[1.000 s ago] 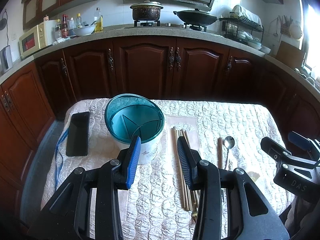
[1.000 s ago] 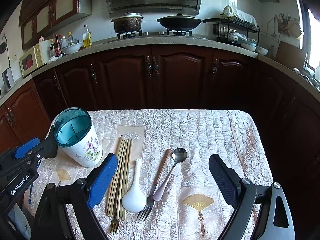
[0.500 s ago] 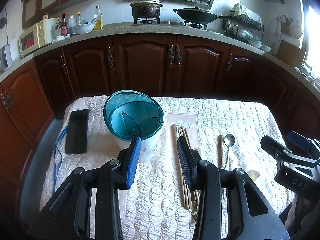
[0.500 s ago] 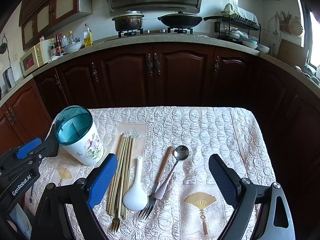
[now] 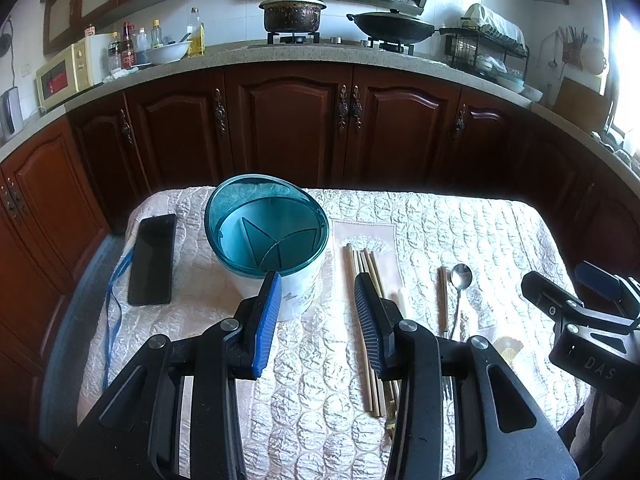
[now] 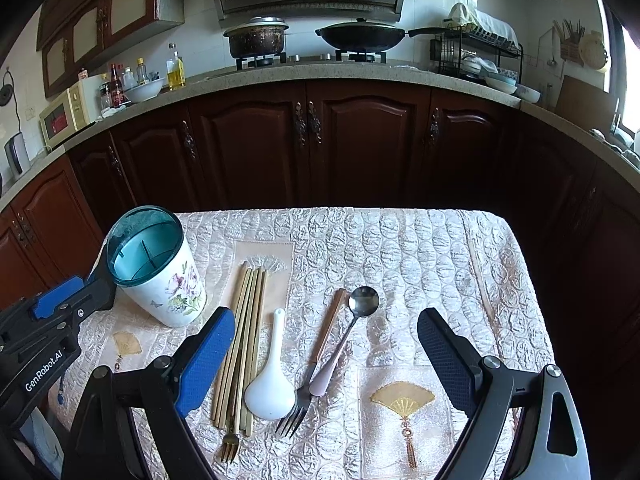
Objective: Organize utensils
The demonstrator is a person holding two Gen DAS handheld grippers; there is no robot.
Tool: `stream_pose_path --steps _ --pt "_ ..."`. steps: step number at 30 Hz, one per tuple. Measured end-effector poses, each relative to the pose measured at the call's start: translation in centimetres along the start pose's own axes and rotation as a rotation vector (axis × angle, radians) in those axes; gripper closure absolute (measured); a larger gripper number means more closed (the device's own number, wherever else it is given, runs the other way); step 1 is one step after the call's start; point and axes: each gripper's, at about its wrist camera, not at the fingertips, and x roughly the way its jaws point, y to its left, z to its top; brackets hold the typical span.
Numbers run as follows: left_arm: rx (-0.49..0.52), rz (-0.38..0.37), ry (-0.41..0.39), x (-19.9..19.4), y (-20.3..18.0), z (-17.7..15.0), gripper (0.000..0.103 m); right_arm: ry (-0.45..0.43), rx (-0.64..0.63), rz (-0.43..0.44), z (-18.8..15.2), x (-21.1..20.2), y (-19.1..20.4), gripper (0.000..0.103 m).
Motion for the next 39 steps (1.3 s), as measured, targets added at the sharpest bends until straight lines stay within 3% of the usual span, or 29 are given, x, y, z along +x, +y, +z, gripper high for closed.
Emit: stream_pose_path --steps 10,17,20,22,28,34,39 --pt "0.003 -0.018 0.034 1.0 0.4 -0.6 0.066 0.023 0.004 -0.006 -0.2 0.9 -0.6 0.012" --pt "-0.021 -0.128 0.142 3.9 1.1 -2.2 0.066 0.104 -0.002 0.056 -1.1 3.9 -2.0 0.013" --pt "-0.041 -0.184 0.196 5.8 0.9 -3.1 0.067 0.181 0.000 0.098 -1.9 6.7 -2.8 0.029" --pt "-0.048 -0.215 0.232 7.3 0.7 -3.7 0.069 0.230 0.008 0.115 -2.6 8.6 -3.2 0.048" --pt "-0.058 -0.255 0.290 10.7 -0.3 -4.7 0.076 0.311 0.069 0.156 -3.6 13.0 -5.0 0.057" --pt "-0.063 -0.213 0.361 14.6 -1.0 -5.4 0.090 0.352 0.105 0.187 -3.4 16.6 -5.4 0.065" --pt "-0.065 -0.230 0.373 15.6 -1.4 -5.5 0.091 0.390 0.140 0.206 -3.4 19.2 -5.4 0.074"
